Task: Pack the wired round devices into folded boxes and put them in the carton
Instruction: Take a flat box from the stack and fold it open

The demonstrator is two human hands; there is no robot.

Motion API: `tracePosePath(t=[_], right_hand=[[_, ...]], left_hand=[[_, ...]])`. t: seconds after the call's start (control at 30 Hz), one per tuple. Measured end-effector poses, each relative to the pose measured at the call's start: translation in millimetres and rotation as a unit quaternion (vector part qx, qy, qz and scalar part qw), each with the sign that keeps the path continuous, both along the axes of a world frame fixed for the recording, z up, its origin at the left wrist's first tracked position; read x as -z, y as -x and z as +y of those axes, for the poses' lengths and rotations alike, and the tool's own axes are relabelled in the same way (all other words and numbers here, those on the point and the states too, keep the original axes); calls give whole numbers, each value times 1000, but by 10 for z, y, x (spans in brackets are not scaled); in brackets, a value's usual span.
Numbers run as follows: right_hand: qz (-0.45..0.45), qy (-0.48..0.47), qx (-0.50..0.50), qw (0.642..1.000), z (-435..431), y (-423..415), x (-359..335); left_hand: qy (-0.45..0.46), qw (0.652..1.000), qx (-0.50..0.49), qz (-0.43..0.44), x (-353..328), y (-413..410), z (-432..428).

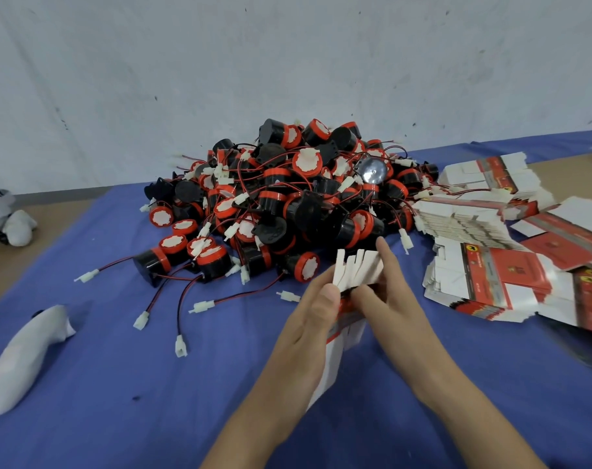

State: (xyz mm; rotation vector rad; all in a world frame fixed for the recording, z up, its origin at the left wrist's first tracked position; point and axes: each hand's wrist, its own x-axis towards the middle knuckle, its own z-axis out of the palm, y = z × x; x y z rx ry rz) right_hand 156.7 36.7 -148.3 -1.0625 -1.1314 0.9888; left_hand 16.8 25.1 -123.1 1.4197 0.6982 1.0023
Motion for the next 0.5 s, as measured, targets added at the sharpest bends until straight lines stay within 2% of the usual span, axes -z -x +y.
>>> tracePosePath(t=[0.13, 0.33, 0.5], right_hand=[[53, 1, -15, 998, 15, -54, -74], [40, -4, -2, 999, 6, -143, -124], [80, -11, -13, 997, 20, -202, -131]], left_hand=[[-27, 999, -10, -13, 41, -44, 113], [-63, 998, -14, -8, 119, -123, 185], [-129, 991, -18, 27, 173, -153, 62]])
